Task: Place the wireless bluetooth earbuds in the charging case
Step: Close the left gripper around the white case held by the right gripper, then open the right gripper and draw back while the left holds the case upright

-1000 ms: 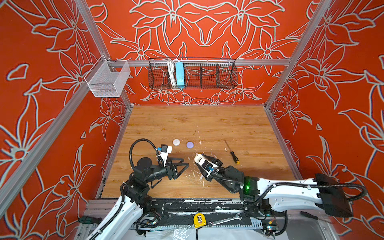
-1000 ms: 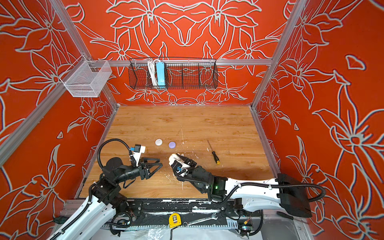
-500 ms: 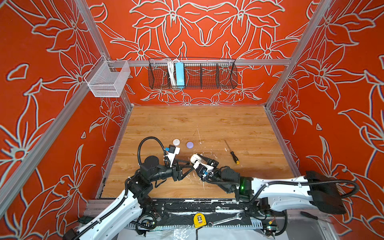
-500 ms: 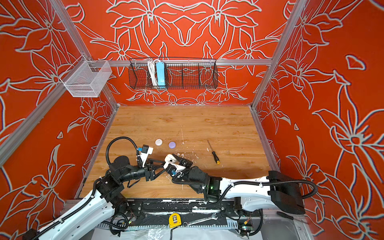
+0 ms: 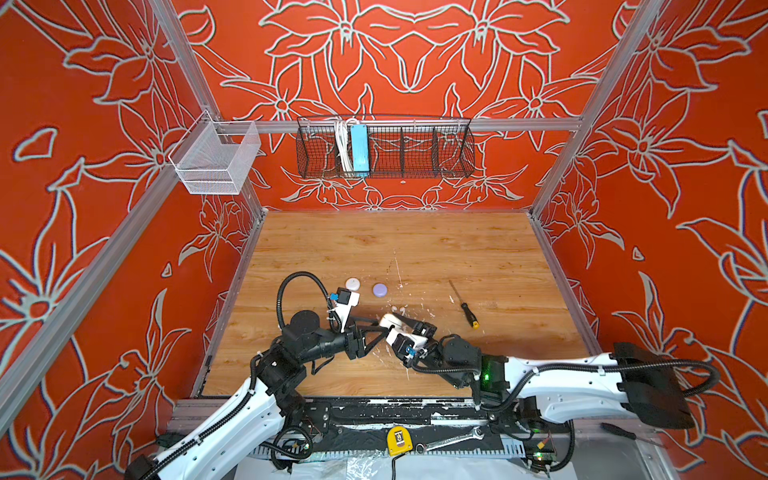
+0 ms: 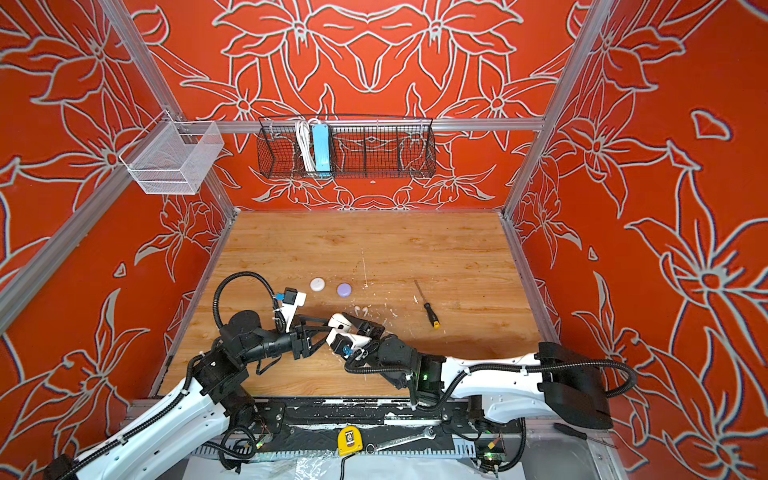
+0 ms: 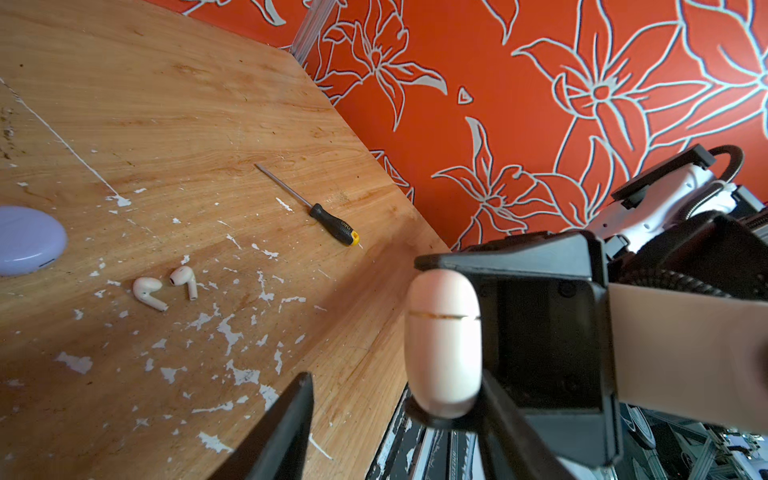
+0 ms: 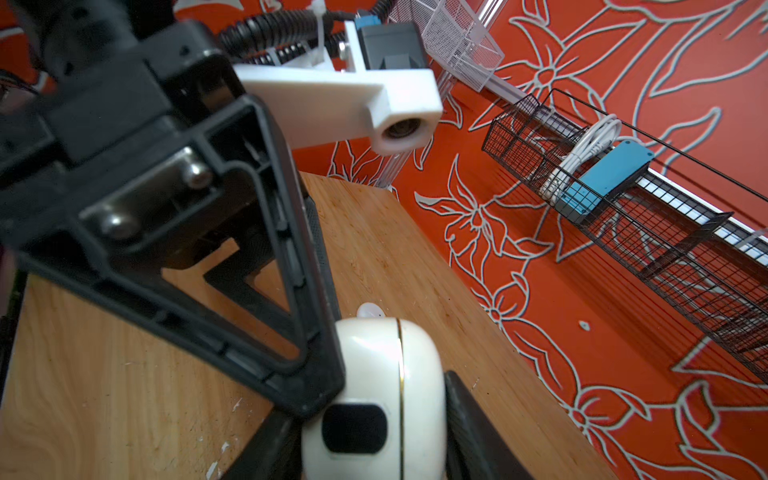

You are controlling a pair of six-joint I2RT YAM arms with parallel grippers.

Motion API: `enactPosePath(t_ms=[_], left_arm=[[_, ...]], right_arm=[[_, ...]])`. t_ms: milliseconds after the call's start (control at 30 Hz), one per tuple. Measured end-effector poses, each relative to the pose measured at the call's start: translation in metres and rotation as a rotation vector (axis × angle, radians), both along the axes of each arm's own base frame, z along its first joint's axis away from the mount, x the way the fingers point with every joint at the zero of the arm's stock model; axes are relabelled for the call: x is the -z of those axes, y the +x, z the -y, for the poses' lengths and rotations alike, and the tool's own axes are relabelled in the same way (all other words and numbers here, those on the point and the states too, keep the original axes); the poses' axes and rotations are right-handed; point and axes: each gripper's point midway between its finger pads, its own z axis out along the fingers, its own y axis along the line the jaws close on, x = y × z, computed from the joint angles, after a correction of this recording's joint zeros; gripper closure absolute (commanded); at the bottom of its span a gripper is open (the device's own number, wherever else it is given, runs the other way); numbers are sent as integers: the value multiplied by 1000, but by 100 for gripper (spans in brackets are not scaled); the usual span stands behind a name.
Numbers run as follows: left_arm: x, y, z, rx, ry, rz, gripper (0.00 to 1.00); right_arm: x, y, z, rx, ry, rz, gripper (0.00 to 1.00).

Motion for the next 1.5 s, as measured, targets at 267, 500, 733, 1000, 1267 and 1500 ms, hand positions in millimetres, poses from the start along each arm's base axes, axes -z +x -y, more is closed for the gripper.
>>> enactPosePath(t_ms=[267, 500, 733, 1000, 1267, 1500], left_arm=[[3, 1, 2, 8, 7, -15, 46], [10, 3, 5, 17, 21, -38, 51], [10, 2, 6, 21, 21, -40, 54], [5, 1, 5, 22, 9, -22, 55], [1, -2, 8, 54, 3, -3, 87], [1, -1, 9, 58, 9, 3, 100]], right_arm=[[6, -1, -3, -6, -23, 6, 73], [17, -2, -8, -13, -57, 8, 73], [18, 0, -11, -8, -62, 19, 73], [10, 2, -11, 12, -47, 33, 73], [10, 1, -11, 12, -48, 36, 73], [10, 2, -10, 16, -50, 37, 46]])
